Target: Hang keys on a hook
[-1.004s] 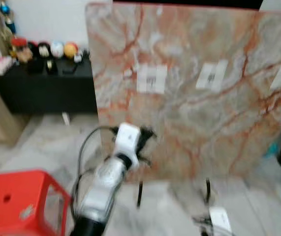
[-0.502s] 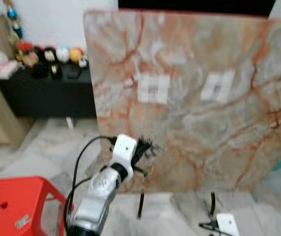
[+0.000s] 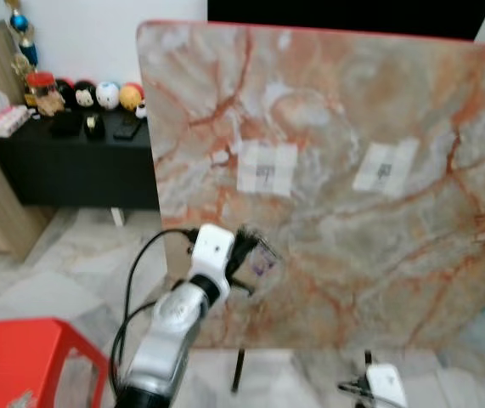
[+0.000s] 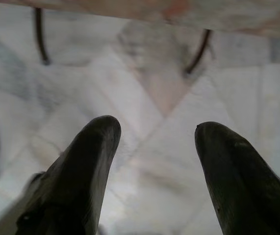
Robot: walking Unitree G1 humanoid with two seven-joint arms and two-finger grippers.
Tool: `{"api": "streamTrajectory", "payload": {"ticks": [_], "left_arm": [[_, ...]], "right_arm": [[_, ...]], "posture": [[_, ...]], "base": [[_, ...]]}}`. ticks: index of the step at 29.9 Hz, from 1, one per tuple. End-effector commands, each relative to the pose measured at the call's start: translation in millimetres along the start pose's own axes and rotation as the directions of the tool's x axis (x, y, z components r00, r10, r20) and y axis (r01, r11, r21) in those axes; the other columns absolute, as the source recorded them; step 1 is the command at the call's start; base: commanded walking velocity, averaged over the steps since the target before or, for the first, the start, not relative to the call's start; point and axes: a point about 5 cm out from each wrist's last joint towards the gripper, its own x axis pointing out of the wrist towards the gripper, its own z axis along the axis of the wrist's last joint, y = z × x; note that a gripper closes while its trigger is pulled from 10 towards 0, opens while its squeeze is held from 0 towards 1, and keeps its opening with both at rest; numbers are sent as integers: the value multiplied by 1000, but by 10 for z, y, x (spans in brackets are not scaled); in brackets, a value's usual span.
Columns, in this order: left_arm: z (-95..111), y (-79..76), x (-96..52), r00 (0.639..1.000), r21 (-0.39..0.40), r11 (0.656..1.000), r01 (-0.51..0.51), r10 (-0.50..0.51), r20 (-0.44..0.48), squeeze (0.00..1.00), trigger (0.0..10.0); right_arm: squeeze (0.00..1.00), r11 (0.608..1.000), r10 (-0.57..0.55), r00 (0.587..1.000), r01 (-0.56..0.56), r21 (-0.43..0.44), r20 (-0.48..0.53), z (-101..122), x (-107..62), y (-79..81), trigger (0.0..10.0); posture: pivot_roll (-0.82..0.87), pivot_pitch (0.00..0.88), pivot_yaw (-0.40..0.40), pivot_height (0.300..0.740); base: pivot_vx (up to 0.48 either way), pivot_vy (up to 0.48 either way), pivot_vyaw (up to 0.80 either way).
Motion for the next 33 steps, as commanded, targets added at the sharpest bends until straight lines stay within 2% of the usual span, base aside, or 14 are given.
{"api": "streamTrajectory", "payload": {"ticks": [1,11,13,16,19,21,22,23,26,31,33], "left_arm": [[123,-92,58,998,-15,999,36,-35,52,0,10000],[157,-24,-45,995,-39,999,7,-3,96,0,10000],[134,13,-157,995,-49,999,0,5,99,0,10000],[110,26,-226,996,-47,999,3,1,90,0,10000],[40,97,-488,999,-8,1000,-2,2,42,0,10000],[40,97,-488,999,-8,1000,-2,2,42,0,10000],[23,170,-596,999,11,999,-34,34,24,0,10000],[23,170,-596,999,11,999,-34,34,24,0,10000],[17,293,-768,996,26,995,-94,94,1,0,10000],[35,307,-787,992,13,992,-127,127,10,0,10000],[55,277,-749,993,4,993,-120,120,19,0,10000]], "right_arm": [[0,1000,-25,1000,25,0,5,13,-7,-103,10000],[0,1000,-27,1000,27,14,7,19,-6,-99,10000],[0,1000,-26,1000,25,16,11,21,-6,-96,10000],[0,999,-26,1000,26,20,11,20,-6,-97,10000],[0,999,-31,999,30,38,8,4,-8,-102,10000],[0,999,-31,999,30,38,8,4,-8,-102,10000],[0,998,-35,999,34,50,3,-10,-9,-104,10000],[0,998,-35,999,34,50,3,-10,-9,-104,10000],[0,996,-39,999,39,79,1,-32,-12,-106,10000],[0,995,-47,999,48,93,-11,-50,-13,-113,10000],[0,994,-48,999,50,99,-17,-59,-14,-113,10000]], "posture": [[75,0,-118,740],[69,0,-112,740],[70,0,-112,740],[70,0,-110,740],[78,0,-110,740],[78,0,-110,740],[80,0,-109,740],[80,0,-109,740],[85,0,-112,740],[90,0,-117,740],[90,0,-118,740]], "base": [[262,0,0],[26,0,0],[0,0,0],[0,0,0],[0,0,0],[0,0,0],[0,0,0],[0,0,0],[0,0,0],[0,0,0],[0,0,0]]}}
